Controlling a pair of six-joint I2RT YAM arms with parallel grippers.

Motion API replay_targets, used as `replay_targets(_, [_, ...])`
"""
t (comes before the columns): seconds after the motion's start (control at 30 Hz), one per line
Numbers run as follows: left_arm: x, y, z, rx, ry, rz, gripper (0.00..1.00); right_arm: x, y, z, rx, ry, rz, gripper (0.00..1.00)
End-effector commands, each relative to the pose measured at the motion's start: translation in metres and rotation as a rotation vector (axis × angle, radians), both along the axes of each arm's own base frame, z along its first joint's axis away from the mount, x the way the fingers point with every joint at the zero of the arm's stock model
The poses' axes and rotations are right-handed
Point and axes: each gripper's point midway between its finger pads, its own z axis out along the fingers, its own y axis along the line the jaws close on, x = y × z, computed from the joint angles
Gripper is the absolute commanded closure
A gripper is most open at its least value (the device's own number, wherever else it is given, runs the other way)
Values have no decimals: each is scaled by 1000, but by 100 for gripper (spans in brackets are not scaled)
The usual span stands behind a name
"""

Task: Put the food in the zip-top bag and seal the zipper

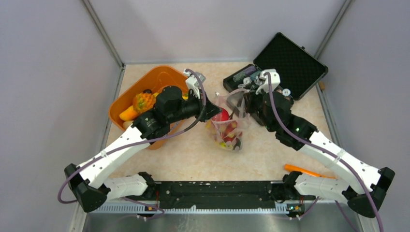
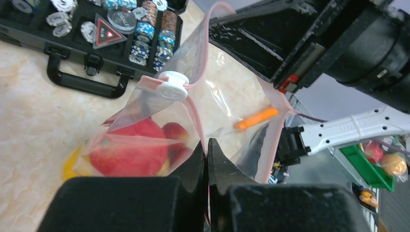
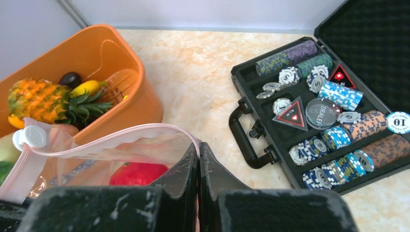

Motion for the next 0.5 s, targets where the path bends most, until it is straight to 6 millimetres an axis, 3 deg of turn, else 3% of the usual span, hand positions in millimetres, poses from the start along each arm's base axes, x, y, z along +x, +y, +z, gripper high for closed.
replay_targets(0.0, [16, -5, 53, -111, -124, 49, 100, -3, -17, 42, 115, -84, -67, 100])
replay_targets(0.1, [27, 0, 41, -56, -132, 103, 100, -10, -15, 49, 176, -106, -28, 100])
replay_targets(0.23, [49, 15, 13, 14, -91, 225, 100, -7, -4, 31, 146, -50, -10, 100])
replay_targets(0.27, [55, 20, 5, 28, -74, 247, 90, -6, 2, 25, 141, -29, 8, 100])
replay_targets(0.33, [65, 34, -13, 65, -24, 285, 44, -4, 9, 13, 170, 11, 4, 100])
replay_targets(0.43, [68, 56, -31, 89, 12, 313, 16, -4, 25, -4, 210, 38, 50, 100])
replay_targets(0.47, [66, 63, -33, 92, 12, 319, 12, -4, 31, -8, 213, 46, 72, 100])
